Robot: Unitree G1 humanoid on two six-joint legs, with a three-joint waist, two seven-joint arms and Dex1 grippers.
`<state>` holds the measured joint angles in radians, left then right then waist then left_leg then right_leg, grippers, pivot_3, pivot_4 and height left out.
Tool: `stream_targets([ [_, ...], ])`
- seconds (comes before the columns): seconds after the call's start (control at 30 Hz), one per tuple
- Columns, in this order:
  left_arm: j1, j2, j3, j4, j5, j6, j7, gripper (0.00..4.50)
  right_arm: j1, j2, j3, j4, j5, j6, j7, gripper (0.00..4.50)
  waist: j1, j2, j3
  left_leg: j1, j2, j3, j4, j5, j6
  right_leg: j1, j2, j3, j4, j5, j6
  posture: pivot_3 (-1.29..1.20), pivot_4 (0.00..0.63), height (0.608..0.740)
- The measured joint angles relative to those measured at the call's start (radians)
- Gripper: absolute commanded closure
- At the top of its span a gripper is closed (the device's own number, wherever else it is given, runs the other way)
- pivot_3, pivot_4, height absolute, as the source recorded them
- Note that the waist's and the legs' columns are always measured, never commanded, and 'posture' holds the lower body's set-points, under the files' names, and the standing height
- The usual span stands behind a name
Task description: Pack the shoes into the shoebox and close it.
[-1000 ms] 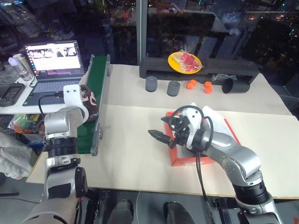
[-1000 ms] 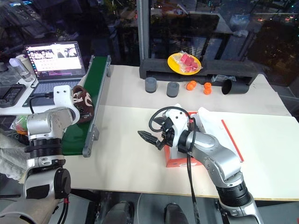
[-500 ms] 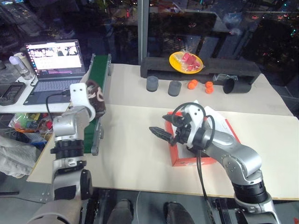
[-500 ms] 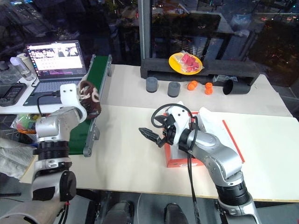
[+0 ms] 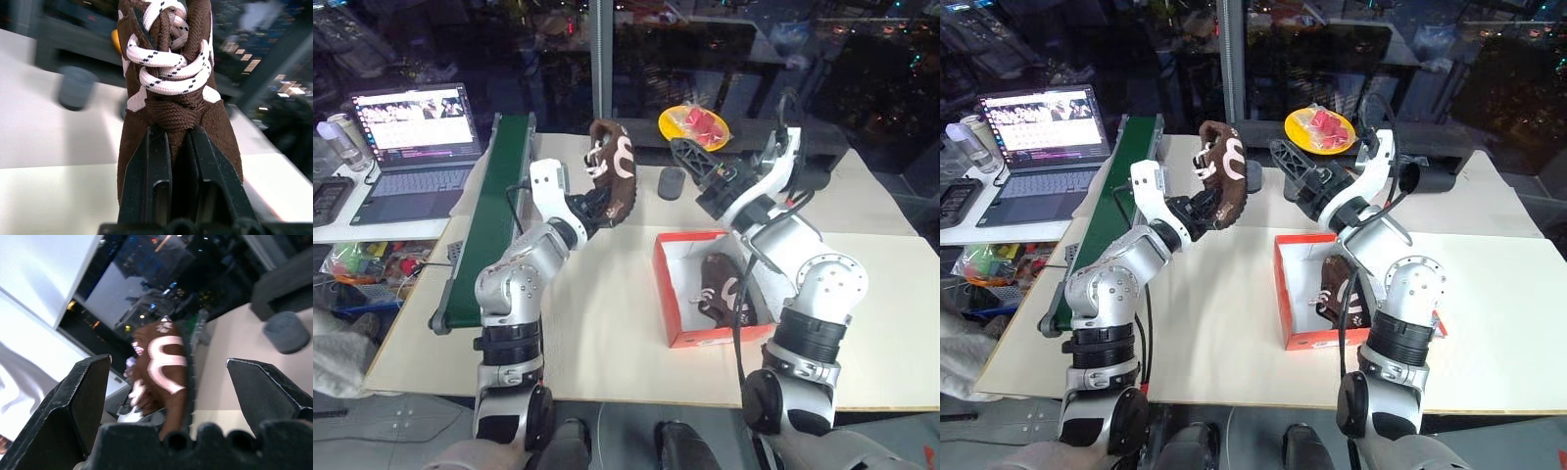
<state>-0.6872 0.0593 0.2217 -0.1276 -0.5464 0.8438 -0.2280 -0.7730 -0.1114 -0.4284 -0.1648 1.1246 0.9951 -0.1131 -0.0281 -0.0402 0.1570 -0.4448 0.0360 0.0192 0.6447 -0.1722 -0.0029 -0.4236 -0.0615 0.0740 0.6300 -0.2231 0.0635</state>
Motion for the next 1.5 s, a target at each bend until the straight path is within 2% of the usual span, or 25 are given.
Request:
stream_targets([
  [0.17, -0.004, -0.007, -0.029, -0.014, -0.045, 0.004, -0.034, 4.48, 0.000, -0.019, 0.035, -0.002, 0.037, 0.012, -0.025, 0.00, -0.011, 0.000, 0.000, 0.000, 0.000, 0.000, 0.000, 0.000, 0.000, 0.001, 0.000, 0.000, 0.000, 0.000, 0.000, 0.00, 0.150, 0.740],
  [0.63, -0.016, -0.004, -0.122, -0.015, -0.063, 0.001, -0.120, 4.48, 0.020, -0.038, 0.093, -0.005, 0.072, 0.012, -0.073, 0.00, -0.014, 0.000, 0.000, 0.000, 0.000, 0.000, 0.000, 0.000, 0.000, 0.000, 0.000, 0.000, -0.001, 0.000, 0.000, 0.00, 0.150, 0.740],
  [0.67, -0.016, -0.004, -0.122, -0.015, -0.064, -0.001, -0.120, 4.50, 0.020, -0.038, 0.092, -0.005, 0.076, 0.011, -0.076, 0.52, -0.015, 0.000, 0.000, 0.000, 0.000, 0.000, 0.000, 0.000, 0.000, 0.000, 0.000, 0.000, -0.001, 0.000, 0.000, 0.00, 0.150, 0.740],
  [0.77, -0.016, -0.003, -0.123, -0.015, -0.065, -0.012, -0.119, 4.50, 0.020, -0.038, 0.086, -0.001, 0.077, 0.008, -0.089, 1.37, -0.014, 0.000, 0.000, 0.000, 0.000, 0.000, 0.000, 0.000, 0.000, 0.000, 0.000, 0.000, -0.001, 0.000, 0.000, 0.00, 0.150, 0.740],
  [0.9, -0.019, 0.001, -0.126, -0.015, -0.065, -0.017, -0.118, 4.50, 0.020, -0.038, 0.079, 0.005, 0.078, 0.004, -0.102, 2.81, -0.014, 0.000, 0.000, 0.000, 0.000, 0.000, 0.000, 0.000, 0.000, 0.000, 0.000, 0.000, -0.001, 0.000, 0.000, 0.00, 0.150, 0.740],
  [0.97, -0.021, 0.004, -0.127, -0.015, -0.068, -0.019, -0.118, 4.50, 0.020, -0.038, 0.076, 0.009, 0.078, 0.002, -0.107, 3.35, -0.014, 0.000, 0.000, 0.000, 0.000, 0.000, 0.000, 0.000, 0.000, 0.000, 0.000, 0.000, -0.001, 0.000, 0.000, 0.00, 0.150, 0.740],
  [1.0, -0.021, 0.005, -0.128, -0.015, -0.068, -0.019, -0.118, 4.03, 0.020, -0.038, 0.077, 0.009, 0.078, 0.001, -0.107, 3.70, -0.014, 0.000, 0.000, 0.000, 0.000, 0.000, 0.000, 0.000, 0.000, 0.000, 0.000, 0.000, -0.001, 0.000, 0.000, 0.00, 0.150, 0.740],
  [1.03, -0.021, 0.005, -0.130, -0.015, -0.068, -0.021, -0.117, 3.54, 0.020, -0.038, 0.077, 0.009, 0.077, 0.001, -0.107, 3.72, -0.014, 0.000, 0.000, 0.000, 0.000, 0.000, 0.000, 0.000, 0.000, 0.000, 0.000, 0.000, -0.001, 0.000, 0.000, 0.00, 0.150, 0.740],
  [1.2, -0.020, 0.016, -0.138, -0.021, -0.066, -0.043, -0.123, 1.77, 0.020, -0.036, 0.074, 0.009, 0.077, -0.007, -0.108, 3.72, -0.014, 0.001, 0.000, 0.000, 0.000, 0.000, 0.000, 0.000, 0.000, 0.000, 0.000, 0.000, -0.001, 0.000, 0.000, 0.00, 0.150, 0.740],
  [1.37, -0.017, 0.036, -0.150, -0.040, -0.071, -0.036, -0.132, 1.77, 0.019, -0.043, 0.077, 0.009, 0.050, -0.040, -0.128, 3.72, -0.014, 0.001, 0.000, 0.000, 0.000, 0.000, 0.000, 0.000, 0.000, 0.000, 0.000, 0.000, -0.001, 0.000, 0.000, 0.00, 0.150, 0.740],
  [1.5, 0.016, 0.127, -0.163, -0.038, -0.041, -0.042, -0.160, 1.77, 0.015, -0.148, 0.099, 0.027, -0.061, -0.041, -0.162, 3.72, -0.014, 0.001, 0.000, 0.000, 0.000, 0.000, 0.000, 0.000, 0.000, 0.000, 0.000, 0.000, -0.001, 0.000, 0.000, 0.00, 0.150, 0.740],
])
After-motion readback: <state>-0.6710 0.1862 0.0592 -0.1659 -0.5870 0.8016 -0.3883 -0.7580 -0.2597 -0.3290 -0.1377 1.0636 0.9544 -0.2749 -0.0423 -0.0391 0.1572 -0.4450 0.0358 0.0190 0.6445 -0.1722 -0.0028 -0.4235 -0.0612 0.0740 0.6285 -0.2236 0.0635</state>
